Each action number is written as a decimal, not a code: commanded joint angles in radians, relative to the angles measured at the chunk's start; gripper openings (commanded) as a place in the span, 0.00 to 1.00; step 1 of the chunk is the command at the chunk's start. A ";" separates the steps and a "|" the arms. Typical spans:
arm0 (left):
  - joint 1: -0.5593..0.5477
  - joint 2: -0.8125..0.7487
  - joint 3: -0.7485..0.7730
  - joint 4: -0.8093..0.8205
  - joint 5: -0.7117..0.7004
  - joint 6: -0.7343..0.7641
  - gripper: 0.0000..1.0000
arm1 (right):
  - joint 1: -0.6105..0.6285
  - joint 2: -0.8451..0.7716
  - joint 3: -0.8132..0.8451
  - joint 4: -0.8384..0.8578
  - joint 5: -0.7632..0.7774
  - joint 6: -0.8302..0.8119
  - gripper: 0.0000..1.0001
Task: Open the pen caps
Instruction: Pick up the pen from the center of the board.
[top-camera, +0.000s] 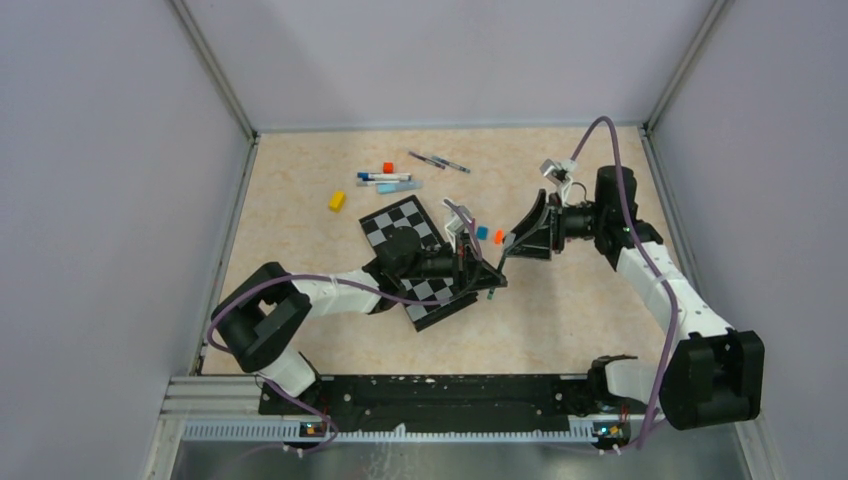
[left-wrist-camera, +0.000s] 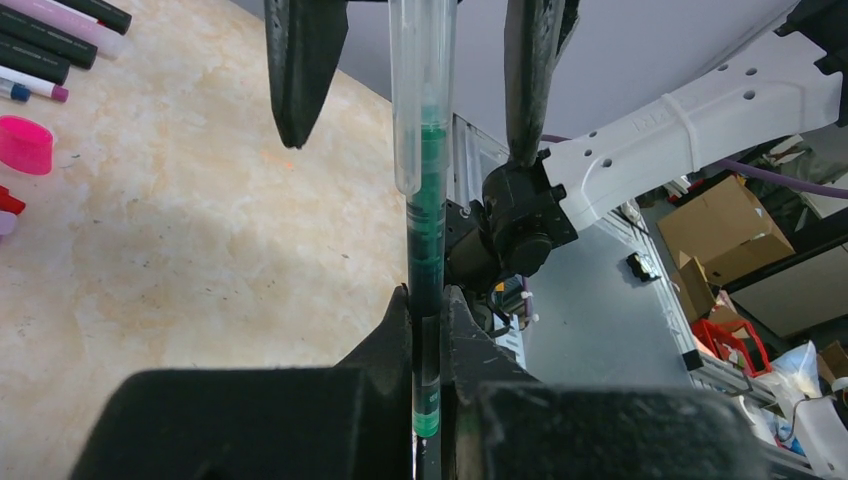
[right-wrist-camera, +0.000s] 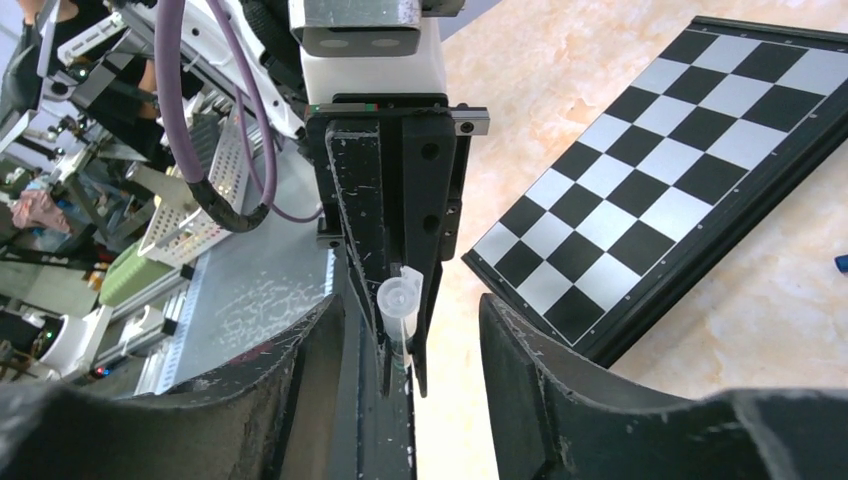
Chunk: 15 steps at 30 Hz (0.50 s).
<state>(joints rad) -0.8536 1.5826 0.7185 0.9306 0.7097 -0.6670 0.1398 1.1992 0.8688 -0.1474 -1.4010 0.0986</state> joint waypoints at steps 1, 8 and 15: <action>-0.002 -0.007 0.016 0.029 0.009 0.015 0.00 | -0.032 -0.031 0.049 0.006 -0.027 0.010 0.52; -0.002 0.007 0.029 0.033 0.028 0.003 0.00 | -0.031 -0.019 0.054 0.005 -0.017 0.037 0.53; -0.002 0.017 0.030 0.043 0.031 -0.011 0.00 | 0.003 0.000 0.075 -0.027 0.023 0.040 0.48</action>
<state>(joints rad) -0.8536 1.5894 0.7185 0.9276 0.7254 -0.6750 0.1207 1.1995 0.8783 -0.1707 -1.3930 0.1356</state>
